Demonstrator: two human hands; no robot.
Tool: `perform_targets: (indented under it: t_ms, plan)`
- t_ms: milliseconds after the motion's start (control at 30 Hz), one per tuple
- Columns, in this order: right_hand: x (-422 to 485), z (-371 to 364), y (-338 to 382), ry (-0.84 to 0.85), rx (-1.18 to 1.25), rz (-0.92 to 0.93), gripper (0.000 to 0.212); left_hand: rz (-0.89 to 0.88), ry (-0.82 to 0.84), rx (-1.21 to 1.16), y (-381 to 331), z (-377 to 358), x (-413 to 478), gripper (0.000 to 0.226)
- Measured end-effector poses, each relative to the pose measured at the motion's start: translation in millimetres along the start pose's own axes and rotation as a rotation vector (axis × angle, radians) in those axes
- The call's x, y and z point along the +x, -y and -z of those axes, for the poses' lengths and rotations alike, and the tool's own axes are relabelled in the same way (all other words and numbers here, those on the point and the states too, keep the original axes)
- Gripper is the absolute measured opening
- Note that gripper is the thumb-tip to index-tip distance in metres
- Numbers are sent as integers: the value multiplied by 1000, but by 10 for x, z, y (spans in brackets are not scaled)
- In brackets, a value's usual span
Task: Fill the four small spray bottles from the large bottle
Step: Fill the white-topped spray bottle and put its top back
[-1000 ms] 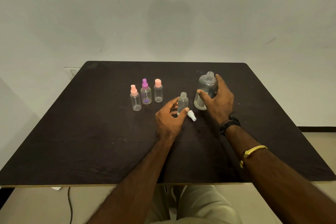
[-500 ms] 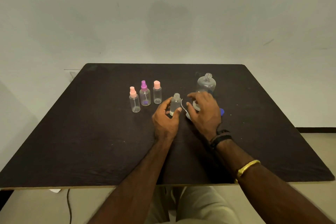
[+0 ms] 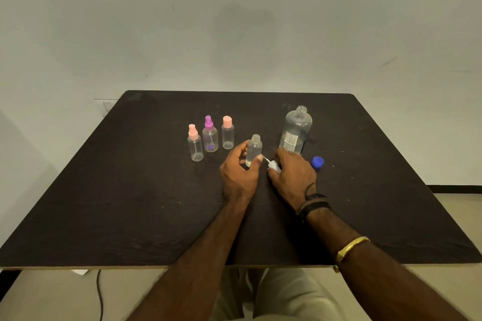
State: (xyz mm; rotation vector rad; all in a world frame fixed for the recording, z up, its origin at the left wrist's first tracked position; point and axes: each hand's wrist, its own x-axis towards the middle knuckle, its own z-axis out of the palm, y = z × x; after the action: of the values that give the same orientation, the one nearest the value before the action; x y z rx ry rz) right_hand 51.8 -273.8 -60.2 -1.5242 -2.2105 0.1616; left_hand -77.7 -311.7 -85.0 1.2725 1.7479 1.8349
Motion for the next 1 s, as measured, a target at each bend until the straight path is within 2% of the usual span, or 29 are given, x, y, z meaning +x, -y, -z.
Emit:
perform_targets:
  t_ms: [100,233,367,500,633,800,1000]
  plan:
    - [-9,47,9,-89,80,-1,14,1,4,-7,2,-2,-5,44]
    - [53,217,61,-312,268,-8,9,7,15,-7,-8,0,2,45]
    - [160,345,69,-520,394,69,14,2,28,15,-29,12,0,45]
    - [199,425,58,-613,455,124,18,20,49,35,-44,19,0,46]
    - [177,435,57,-630,482,165,16,28,54,34,-50,21,0,47]
    - [147,369,86,-555,472,204,11,2,70,31,-37,22,-1,47]
    - [206,381,138,-397,477,228,32,-51,94,36,-14,13,-3,46]
